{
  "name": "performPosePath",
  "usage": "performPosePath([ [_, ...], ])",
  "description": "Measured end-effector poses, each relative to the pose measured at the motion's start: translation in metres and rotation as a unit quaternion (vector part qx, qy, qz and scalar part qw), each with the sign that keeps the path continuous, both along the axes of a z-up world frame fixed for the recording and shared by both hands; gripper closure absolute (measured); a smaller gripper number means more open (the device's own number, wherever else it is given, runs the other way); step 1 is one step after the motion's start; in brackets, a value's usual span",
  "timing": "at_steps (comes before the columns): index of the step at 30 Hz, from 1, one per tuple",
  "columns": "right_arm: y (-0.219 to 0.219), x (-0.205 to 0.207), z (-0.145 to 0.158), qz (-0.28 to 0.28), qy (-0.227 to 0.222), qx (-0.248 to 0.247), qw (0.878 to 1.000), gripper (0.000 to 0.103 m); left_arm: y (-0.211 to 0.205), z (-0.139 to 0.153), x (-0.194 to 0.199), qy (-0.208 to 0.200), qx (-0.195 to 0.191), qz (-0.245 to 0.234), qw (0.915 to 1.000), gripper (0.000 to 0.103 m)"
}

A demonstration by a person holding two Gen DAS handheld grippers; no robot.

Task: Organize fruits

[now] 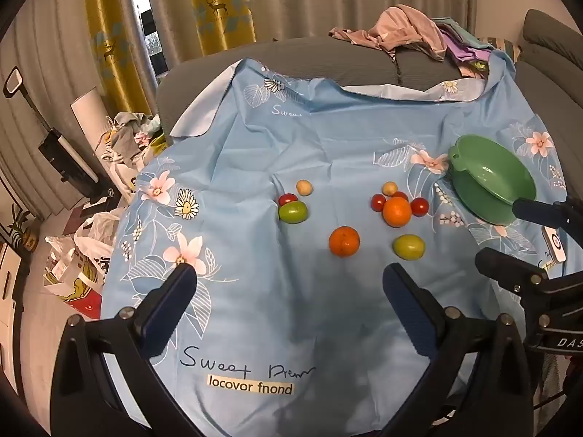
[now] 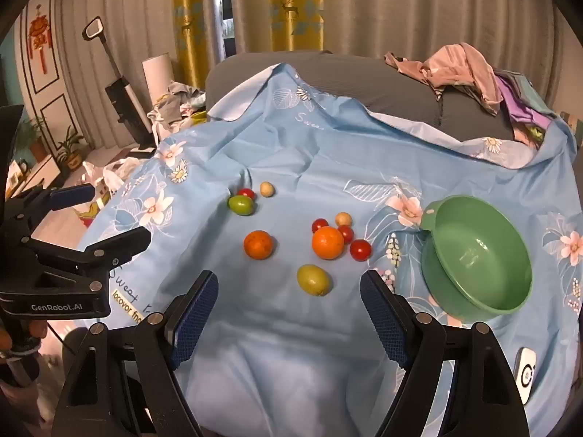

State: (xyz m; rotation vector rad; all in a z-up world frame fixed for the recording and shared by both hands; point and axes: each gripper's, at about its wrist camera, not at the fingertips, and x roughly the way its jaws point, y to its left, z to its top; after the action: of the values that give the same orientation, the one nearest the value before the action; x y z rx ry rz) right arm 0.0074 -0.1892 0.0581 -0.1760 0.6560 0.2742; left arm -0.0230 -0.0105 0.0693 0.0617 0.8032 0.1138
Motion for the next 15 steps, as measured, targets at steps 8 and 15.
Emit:
performPosePath([
  [8,-0.0005,-0.0005,-0.0002,0.002,-0.002,-0.001,1.000,0.022,0.0004,-0.0002,-0.0003,0.000,0.001,-0.001,1.0000,0.001],
  [15,0.0008,-0.0001,-0.0025,-0.002,0.002,0.003,1.000,0.022,-0.0012,-0.0016,0.0001,0.004,0.004,-0.004,1.0000,0.001],
])
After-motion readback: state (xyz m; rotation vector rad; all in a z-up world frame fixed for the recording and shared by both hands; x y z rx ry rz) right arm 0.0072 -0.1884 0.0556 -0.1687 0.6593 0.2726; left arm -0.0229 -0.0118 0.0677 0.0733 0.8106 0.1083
